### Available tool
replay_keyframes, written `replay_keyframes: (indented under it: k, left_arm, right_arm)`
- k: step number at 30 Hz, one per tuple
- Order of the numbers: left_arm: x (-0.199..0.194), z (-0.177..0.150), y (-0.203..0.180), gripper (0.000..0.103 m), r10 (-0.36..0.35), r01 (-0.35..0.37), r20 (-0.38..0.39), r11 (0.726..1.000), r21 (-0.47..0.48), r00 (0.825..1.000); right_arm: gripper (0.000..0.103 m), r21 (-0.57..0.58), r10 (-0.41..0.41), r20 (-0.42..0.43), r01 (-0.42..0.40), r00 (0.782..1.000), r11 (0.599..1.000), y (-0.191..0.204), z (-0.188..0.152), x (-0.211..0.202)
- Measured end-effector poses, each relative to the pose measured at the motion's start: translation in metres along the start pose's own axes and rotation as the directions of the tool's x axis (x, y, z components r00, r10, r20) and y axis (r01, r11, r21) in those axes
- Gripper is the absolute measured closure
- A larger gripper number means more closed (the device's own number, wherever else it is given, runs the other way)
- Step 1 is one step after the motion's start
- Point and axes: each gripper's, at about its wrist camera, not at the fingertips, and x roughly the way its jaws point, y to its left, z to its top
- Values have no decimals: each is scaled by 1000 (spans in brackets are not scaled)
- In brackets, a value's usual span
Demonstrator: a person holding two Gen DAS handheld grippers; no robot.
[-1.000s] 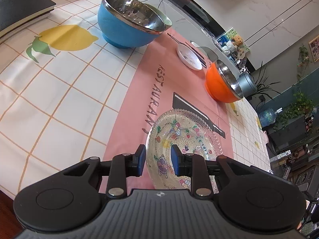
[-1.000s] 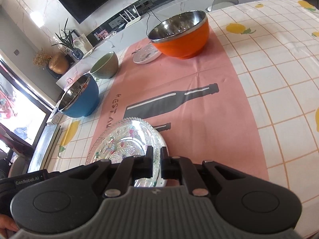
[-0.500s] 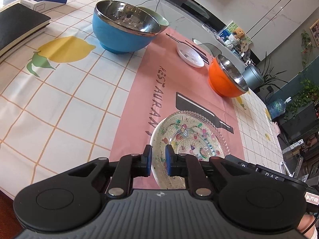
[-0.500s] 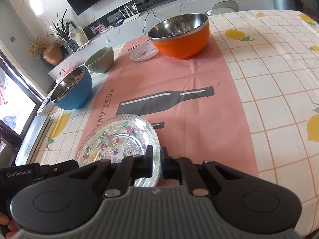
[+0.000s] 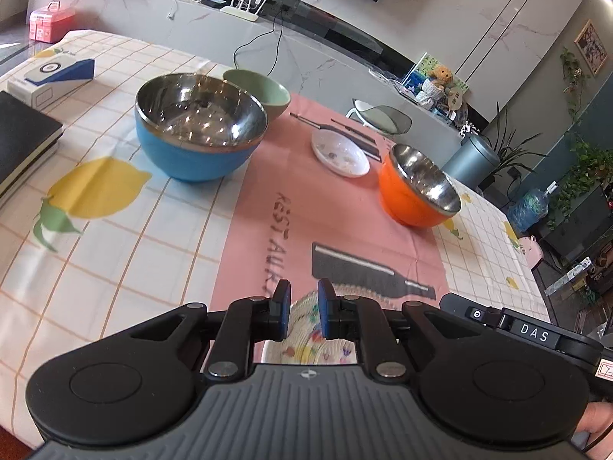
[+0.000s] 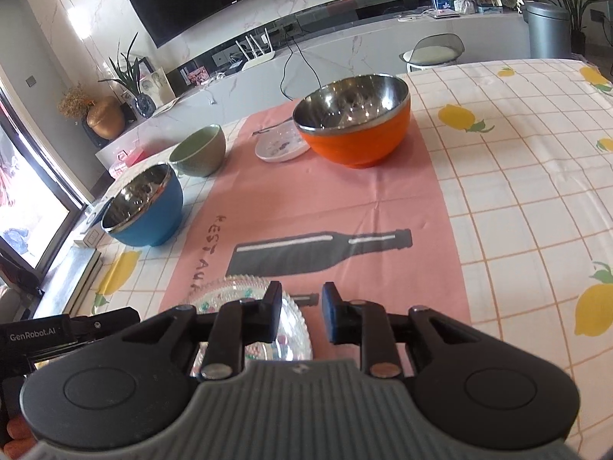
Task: Organize plates and bowls
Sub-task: 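Move the left gripper to the small white sticker plate and grasp its rim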
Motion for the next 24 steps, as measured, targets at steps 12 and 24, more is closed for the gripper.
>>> replay_keyframes:
  k: [12,24]
  left_arm:
    - [60,68,-20,84,-61,67,54,990,-127,997]
    - [140,100,-22,84,41,-42,-5,986,-163,999]
  right_arm:
    - [80,169,12,53,-21,999,985,8,54,53]
    - [80,370,-92,26,75,995,926,8,80,130]
